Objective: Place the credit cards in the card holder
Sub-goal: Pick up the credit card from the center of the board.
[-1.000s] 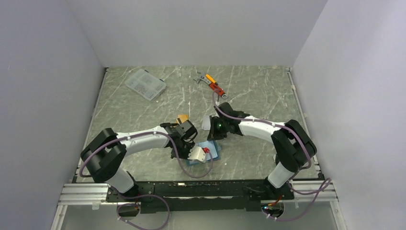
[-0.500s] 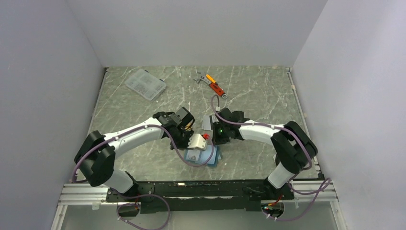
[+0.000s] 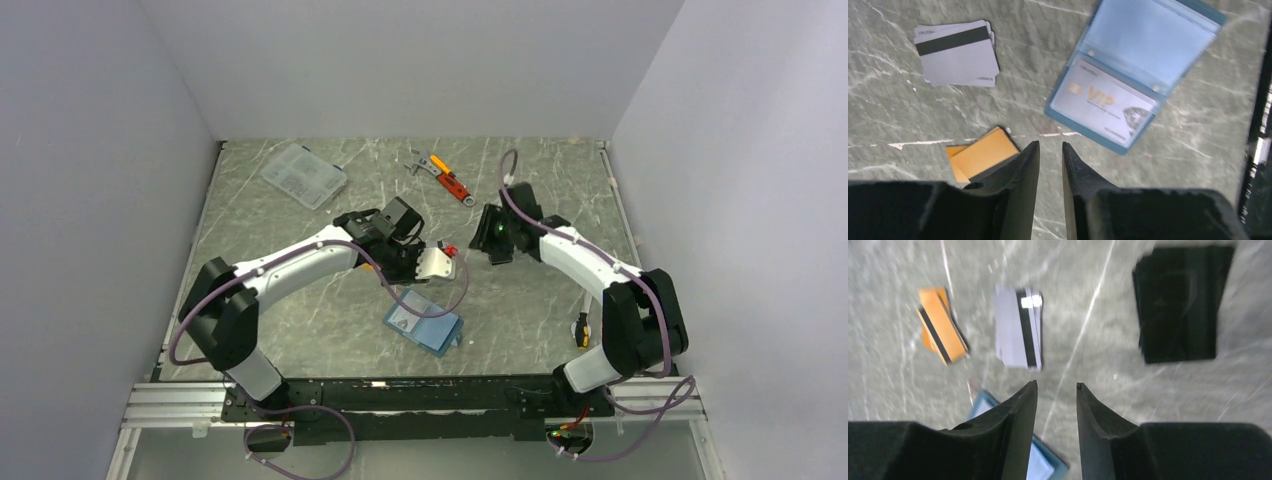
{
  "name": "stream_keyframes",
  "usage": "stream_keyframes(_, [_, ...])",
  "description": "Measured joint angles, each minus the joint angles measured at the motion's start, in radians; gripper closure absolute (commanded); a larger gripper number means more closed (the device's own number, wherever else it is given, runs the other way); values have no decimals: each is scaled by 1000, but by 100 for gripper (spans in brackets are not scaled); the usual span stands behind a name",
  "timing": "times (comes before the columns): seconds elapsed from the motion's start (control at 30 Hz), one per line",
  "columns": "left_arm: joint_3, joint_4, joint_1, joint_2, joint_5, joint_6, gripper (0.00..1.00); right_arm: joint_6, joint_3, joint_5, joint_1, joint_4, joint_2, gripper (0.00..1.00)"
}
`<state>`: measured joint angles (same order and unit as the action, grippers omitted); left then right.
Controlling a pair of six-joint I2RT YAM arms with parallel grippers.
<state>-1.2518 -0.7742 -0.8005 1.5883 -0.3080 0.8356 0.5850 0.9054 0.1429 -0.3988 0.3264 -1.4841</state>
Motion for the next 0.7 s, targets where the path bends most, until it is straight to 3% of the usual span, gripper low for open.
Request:
stream_keyframes(0.2, [-4,138,4,135,13,-48,75,-29,164,-69,72,12,-69,62])
stream_keyframes(0.43, [-41,252,5,298,28,-79,78,-35,164,-142,156,33,-134,58])
stream_keyframes(0.7, [11,372,-2,303,52,-88,79,-34,113,-165,175,22,-135,58])
